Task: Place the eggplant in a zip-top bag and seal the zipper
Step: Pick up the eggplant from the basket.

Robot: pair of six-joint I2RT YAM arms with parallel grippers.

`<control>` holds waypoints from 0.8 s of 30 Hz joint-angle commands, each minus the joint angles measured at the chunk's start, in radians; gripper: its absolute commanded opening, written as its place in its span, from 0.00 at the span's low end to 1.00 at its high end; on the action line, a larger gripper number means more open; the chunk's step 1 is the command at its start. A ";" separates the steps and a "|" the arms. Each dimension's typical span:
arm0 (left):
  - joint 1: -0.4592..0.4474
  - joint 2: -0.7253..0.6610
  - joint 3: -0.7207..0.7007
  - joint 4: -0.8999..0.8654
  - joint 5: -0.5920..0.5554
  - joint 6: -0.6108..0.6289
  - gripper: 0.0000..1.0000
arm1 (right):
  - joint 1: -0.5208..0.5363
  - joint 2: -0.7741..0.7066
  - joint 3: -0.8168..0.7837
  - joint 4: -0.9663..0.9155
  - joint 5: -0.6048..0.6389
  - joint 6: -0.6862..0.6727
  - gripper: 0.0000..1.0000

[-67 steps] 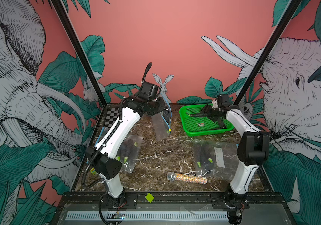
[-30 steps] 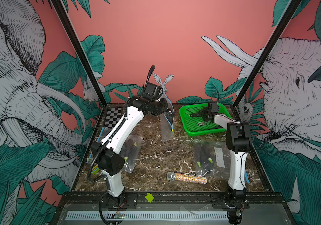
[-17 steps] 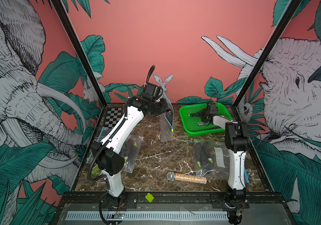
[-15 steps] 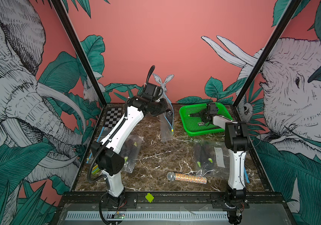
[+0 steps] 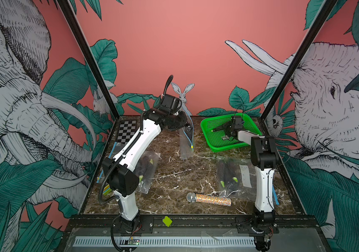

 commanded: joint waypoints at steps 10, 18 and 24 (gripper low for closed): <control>0.005 -0.063 -0.028 0.011 -0.007 -0.013 0.00 | -0.023 -0.190 -0.187 0.117 -0.001 -0.067 0.27; 0.005 -0.080 -0.051 0.026 -0.006 -0.021 0.00 | -0.035 -0.387 -0.325 0.151 -0.046 -0.107 0.25; 0.004 -0.089 -0.066 0.034 -0.001 -0.025 0.00 | -0.039 -0.455 -0.405 0.133 -0.084 -0.139 0.25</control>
